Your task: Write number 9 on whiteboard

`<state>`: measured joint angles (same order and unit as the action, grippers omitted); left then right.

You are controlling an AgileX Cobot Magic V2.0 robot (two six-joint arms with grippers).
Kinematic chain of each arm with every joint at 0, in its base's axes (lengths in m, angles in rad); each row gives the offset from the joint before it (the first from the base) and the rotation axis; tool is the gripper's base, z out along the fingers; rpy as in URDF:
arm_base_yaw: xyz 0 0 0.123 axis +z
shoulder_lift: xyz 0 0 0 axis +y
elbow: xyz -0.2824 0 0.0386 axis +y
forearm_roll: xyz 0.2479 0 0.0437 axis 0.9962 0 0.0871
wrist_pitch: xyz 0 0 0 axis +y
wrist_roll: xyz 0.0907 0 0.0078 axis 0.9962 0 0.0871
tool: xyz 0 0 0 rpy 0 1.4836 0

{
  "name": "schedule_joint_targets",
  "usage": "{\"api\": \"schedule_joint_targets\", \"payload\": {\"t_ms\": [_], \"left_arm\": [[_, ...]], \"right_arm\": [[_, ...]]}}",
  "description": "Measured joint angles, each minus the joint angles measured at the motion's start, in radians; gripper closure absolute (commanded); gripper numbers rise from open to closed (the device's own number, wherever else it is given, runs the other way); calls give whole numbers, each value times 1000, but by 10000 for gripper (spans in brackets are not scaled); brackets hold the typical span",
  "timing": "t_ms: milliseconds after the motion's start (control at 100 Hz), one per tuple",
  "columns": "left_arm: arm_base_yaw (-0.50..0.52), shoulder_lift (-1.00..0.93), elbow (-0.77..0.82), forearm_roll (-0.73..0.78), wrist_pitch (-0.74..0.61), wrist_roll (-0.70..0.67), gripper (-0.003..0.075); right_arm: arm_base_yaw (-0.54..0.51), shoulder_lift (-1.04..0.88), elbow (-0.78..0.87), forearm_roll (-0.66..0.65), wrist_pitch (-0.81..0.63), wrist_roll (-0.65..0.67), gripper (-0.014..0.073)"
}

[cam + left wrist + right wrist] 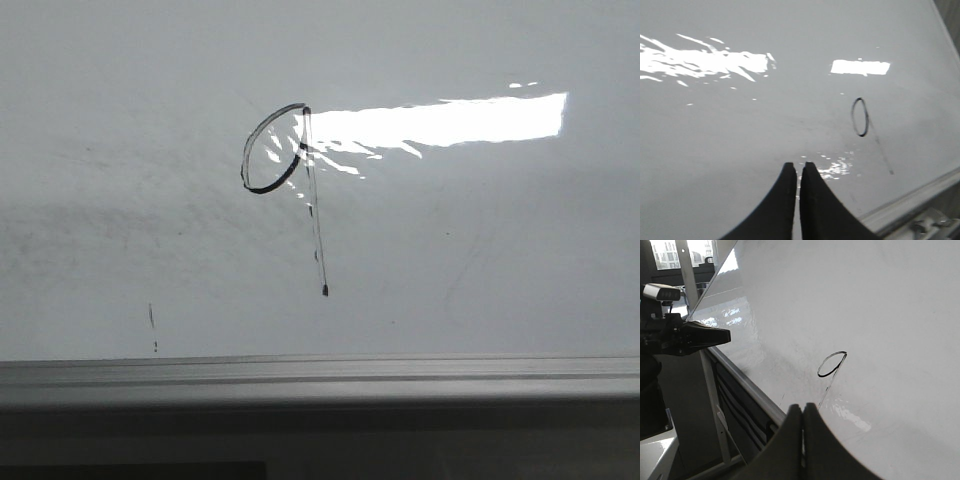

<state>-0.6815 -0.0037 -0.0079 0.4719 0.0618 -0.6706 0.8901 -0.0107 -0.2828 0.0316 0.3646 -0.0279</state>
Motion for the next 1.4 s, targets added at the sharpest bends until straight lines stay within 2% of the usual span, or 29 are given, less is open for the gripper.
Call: {"api": "schedule_joint_targets", "payload": {"t_ms": [110,230,450,640,880,1400], "left_arm": [[117,0,0,-157,27,237,741],[252,0,0,-272,33,391,741],[493,0,0,-347,115,443,741],[624,0,0,-420,231,464,741],[681,0,0,-508,276,591,741],[681,0,0,-522,278,604,741]], "right_arm": [[0,0,0,0,0,0,657],[0,0,0,0,0,0,657],[0,0,0,0,0,0,657],[0,0,0,0,0,0,657],[0,0,0,0,1,0,657],[0,0,0,0,2,0,657]]}}
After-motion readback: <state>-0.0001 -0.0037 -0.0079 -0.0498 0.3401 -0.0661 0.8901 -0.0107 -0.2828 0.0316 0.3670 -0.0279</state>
